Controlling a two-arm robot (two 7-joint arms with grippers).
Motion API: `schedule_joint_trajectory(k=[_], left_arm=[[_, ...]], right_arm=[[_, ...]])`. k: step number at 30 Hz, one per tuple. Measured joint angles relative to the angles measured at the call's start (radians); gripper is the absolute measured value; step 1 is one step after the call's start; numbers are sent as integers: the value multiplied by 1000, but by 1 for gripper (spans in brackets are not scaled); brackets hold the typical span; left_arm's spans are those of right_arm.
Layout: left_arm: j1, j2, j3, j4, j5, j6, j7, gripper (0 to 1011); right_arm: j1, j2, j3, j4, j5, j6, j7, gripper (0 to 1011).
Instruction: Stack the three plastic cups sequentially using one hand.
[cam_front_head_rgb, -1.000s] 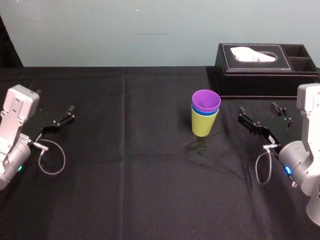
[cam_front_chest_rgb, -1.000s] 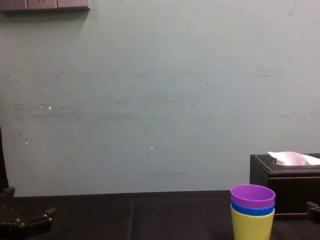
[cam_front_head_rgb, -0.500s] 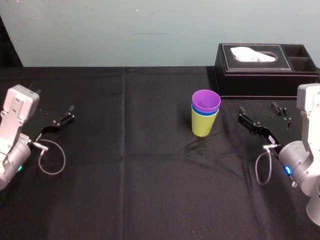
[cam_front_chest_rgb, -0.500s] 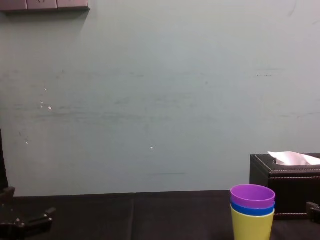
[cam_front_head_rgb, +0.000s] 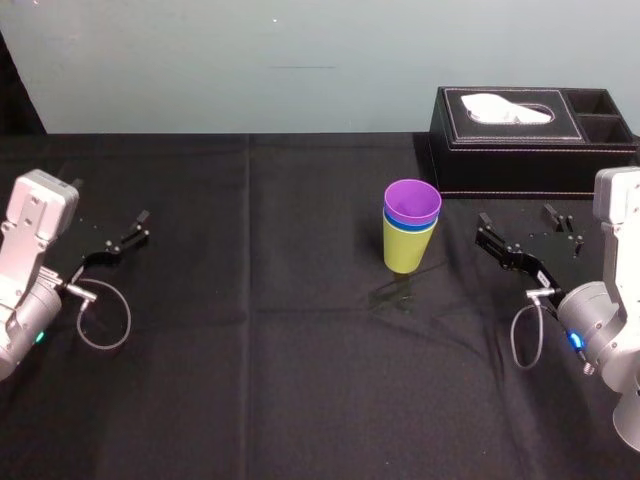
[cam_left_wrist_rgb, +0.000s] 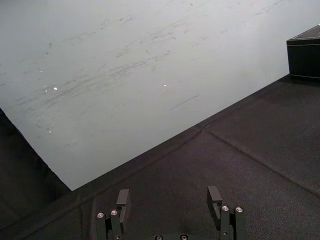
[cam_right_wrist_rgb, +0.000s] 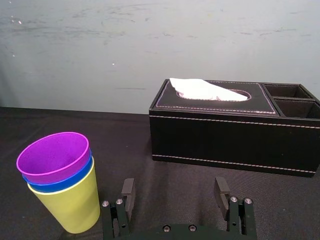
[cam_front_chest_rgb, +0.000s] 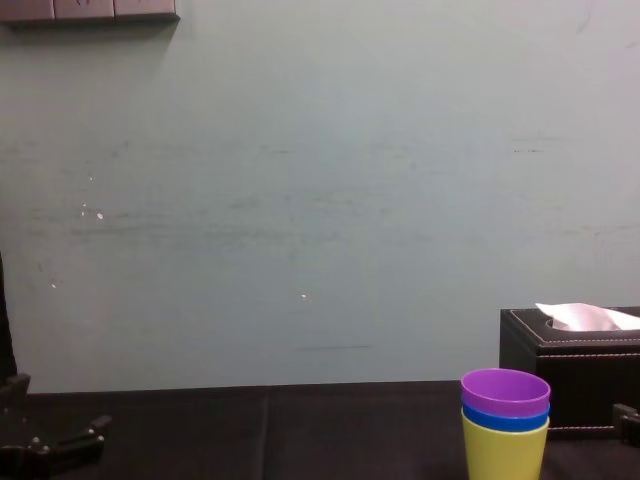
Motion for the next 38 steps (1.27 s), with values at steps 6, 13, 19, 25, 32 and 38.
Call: schedule_joint_trajectory(k=[6, 13, 19, 25, 32, 38], left_arm=[[0, 0, 0, 0, 0, 0, 0, 1011], [0, 0, 0, 0, 0, 0, 0, 1011], [0, 0, 0, 0, 0, 0, 0, 1011], [0, 0, 0, 0, 0, 0, 0, 1011], [0, 0, 0, 0, 0, 0, 0, 1011], [0, 0, 0, 0, 0, 0, 0, 1011]], right_arm=[[0, 0, 0, 0, 0, 0, 0, 1000], [0, 0, 0, 0, 0, 0, 0, 1000], [0, 0, 0, 0, 0, 0, 0, 1000], [0, 0, 0, 0, 0, 0, 0, 1000], [0, 0, 0, 0, 0, 0, 0, 1000], [0, 0, 0, 0, 0, 0, 0, 1000]])
